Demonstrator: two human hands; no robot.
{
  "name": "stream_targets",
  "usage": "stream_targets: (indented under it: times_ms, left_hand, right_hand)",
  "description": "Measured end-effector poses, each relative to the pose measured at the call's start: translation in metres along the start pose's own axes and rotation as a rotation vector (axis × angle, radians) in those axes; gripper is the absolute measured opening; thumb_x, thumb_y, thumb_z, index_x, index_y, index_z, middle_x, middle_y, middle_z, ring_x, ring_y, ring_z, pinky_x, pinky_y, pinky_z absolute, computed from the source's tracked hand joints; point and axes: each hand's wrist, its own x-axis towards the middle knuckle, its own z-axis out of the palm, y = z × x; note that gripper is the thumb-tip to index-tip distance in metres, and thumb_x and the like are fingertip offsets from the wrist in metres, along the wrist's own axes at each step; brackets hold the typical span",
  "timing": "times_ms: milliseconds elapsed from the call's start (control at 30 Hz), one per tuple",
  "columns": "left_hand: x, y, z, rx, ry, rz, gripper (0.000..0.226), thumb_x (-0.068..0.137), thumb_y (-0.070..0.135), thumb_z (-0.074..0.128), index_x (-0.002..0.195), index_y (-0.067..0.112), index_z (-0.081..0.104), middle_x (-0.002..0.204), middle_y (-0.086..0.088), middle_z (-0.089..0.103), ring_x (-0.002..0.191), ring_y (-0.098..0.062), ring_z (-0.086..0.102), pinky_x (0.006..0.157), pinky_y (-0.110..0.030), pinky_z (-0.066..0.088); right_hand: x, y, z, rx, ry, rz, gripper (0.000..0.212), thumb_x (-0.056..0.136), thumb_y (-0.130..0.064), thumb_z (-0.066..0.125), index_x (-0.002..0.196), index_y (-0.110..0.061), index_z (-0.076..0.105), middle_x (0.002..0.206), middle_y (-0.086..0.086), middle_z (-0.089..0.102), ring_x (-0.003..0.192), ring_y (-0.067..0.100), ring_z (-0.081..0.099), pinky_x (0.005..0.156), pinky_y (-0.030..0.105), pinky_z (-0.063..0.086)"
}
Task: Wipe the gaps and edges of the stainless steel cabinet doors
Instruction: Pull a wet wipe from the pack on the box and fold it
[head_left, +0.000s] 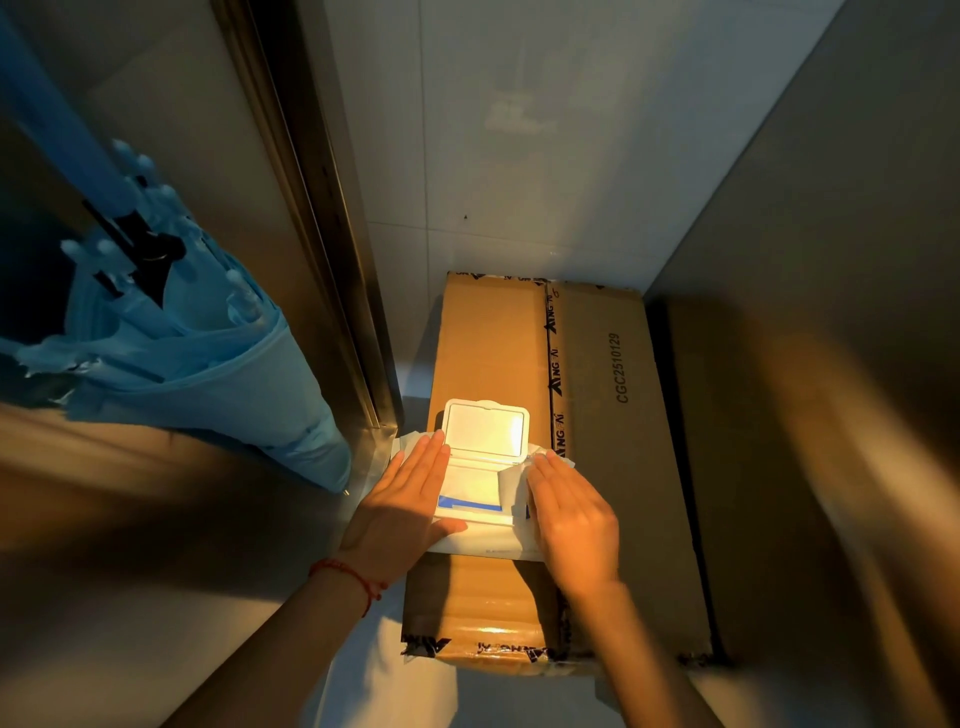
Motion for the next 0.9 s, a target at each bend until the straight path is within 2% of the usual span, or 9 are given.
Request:
stream_targets:
  times_ms: [200, 467, 567, 900]
  left_hand:
    - [0.0, 0.0, 0.002, 0.008, -0.015, 0.001, 0.087, 0.042, 0.036, 0.093, 0.107, -0.014, 0.063, 0.111, -0.027, 0.064, 0.098, -0.039, 0.064, 0.074, -0.054, 0.05]
    - [0.002, -0.002, 0.004, 0.031, -0.053, -0.003, 0.089, 0.04, 0.039, 0.093, 0.107, -0.013, 0.064, 0.111, -0.025, 0.064, 0.098, -0.038, 0.065, 0.073, -0.053, 0.051]
    - [0.002, -0.001, 0.004, 0.036, -0.061, -0.013, 0.089, 0.041, 0.039, 0.092, 0.107, -0.013, 0.063, 0.112, -0.025, 0.064, 0.098, -0.038, 0.065, 0.074, -0.052, 0.051]
    - [0.001, 0.002, -0.001, 0.01, -0.041, -0.016, 0.087, 0.04, 0.033, 0.094, 0.105, -0.015, 0.063, 0.11, -0.028, 0.064, 0.096, -0.041, 0.064, 0.071, -0.055, 0.05]
  right_hand:
    - [-0.011, 0.015, 0.005, -0.02, -0.016, -0.035, 0.069, 0.02, -0.014, 0.098, 0.084, 0.002, 0.075, 0.089, 0.015, 0.073, 0.082, 0.025, 0.072, 0.066, 0.037, 0.057]
    - [-0.023, 0.023, 0.004, -0.033, -0.062, -0.069, 0.068, 0.019, -0.021, 0.098, 0.08, 0.001, 0.076, 0.088, 0.015, 0.073, 0.081, 0.024, 0.072, 0.062, 0.035, 0.057]
    - [-0.024, 0.025, 0.003, -0.047, -0.042, -0.08, 0.067, 0.018, -0.018, 0.098, 0.077, 0.002, 0.075, 0.085, 0.015, 0.073, 0.079, 0.025, 0.072, 0.062, 0.036, 0.058]
    - [-0.024, 0.025, 0.004, -0.06, -0.041, -0.093, 0.066, 0.033, -0.015, 0.097, 0.093, -0.001, 0.075, 0.104, 0.016, 0.07, 0.095, 0.03, 0.069, 0.068, 0.039, 0.059]
